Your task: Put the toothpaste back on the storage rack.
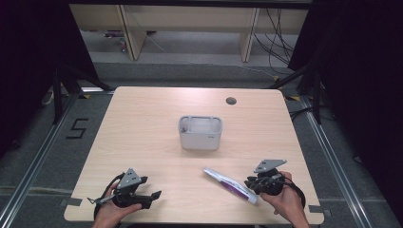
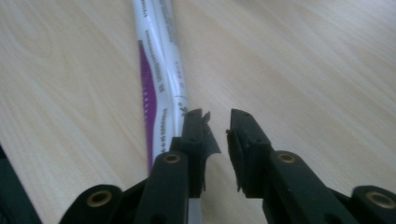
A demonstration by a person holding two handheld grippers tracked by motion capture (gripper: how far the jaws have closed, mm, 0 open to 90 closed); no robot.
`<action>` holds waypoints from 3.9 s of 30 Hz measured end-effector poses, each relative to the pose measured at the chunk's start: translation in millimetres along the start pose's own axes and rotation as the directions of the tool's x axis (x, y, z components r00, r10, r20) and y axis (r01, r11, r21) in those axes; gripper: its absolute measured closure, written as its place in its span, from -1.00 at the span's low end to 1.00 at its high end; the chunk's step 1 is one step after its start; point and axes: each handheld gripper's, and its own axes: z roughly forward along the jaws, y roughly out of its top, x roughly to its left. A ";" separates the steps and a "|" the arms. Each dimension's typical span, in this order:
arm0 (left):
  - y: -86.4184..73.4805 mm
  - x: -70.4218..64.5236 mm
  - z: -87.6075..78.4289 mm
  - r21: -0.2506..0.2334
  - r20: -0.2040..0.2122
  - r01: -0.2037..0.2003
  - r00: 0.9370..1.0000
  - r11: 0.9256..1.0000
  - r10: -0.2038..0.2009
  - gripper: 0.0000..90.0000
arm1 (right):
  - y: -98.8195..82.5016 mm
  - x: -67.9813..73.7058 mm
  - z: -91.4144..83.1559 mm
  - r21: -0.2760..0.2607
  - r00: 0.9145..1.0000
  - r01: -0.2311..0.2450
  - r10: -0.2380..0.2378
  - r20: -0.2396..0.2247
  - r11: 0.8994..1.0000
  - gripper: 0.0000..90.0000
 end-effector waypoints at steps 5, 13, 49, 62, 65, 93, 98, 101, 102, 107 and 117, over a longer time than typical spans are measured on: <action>-0.4 0.9 -0.7 0.005 -0.007 -0.005 1.000 1.000 0.005 -0.52 | 9.2 5.1 2.9 0.013 0.999 0.041 -0.041 -0.009 0.999 0.41; -1.0 0.9 -0.5 0.006 0.000 -0.012 1.000 1.000 0.012 -0.52 | 31.8 23.0 15.1 0.097 0.997 0.064 -0.060 -0.043 0.993 0.21; -1.7 -0.5 0.6 0.015 0.000 -0.012 1.000 1.000 0.012 -0.51 | 57.5 31.0 54.0 0.318 0.982 0.187 -0.175 -0.066 0.930 0.32; -1.5 0.4 0.0 0.035 0.003 -0.034 0.999 0.999 0.034 -0.51 | 60.8 31.0 56.1 0.342 0.979 0.203 -0.181 -0.094 0.918 0.42; -2.3 -0.2 1.7 0.031 0.000 -0.029 1.000 0.999 0.029 -0.51 | 61.5 31.0 56.5 0.349 0.979 0.201 -0.175 -0.107 0.915 0.48; -0.6 1.1 -1.6 0.039 -0.001 -0.037 0.999 0.999 0.037 -0.50 | 68.4 30.8 54.8 0.396 0.956 0.292 -0.261 -0.133 0.870 0.68; -1.4 -0.4 0.0 0.023 -0.003 -0.021 1.000 1.000 0.021 -0.50 | 70.1 31.5 57.4 0.428 0.959 0.284 -0.245 -0.145 0.858 0.68; -0.2 0.5 -1.0 0.039 -0.005 -0.032 0.999 0.999 0.032 -0.50 | 71.6 29.5 58.6 0.438 0.958 0.285 -0.239 -0.158 0.852 0.68; -0.7 -0.5 -0.2 0.027 -0.004 -0.020 1.000 0.999 0.020 -0.50 | 72.0 28.4 59.4 0.443 0.956 0.294 -0.252 -0.153 0.847 0.68; -0.4 0.9 -0.8 0.037 -0.011 -0.034 0.999 0.999 0.034 -0.50 | 76.1 29.9 61.6 0.493 0.953 0.303 -0.260 -0.154 0.816 0.67; -0.5 -0.2 -1.1 0.031 -0.006 -0.035 0.999 0.999 0.036 -0.50 | 78.4 30.8 65.8 0.511 0.941 0.337 -0.293 -0.166 0.791 0.67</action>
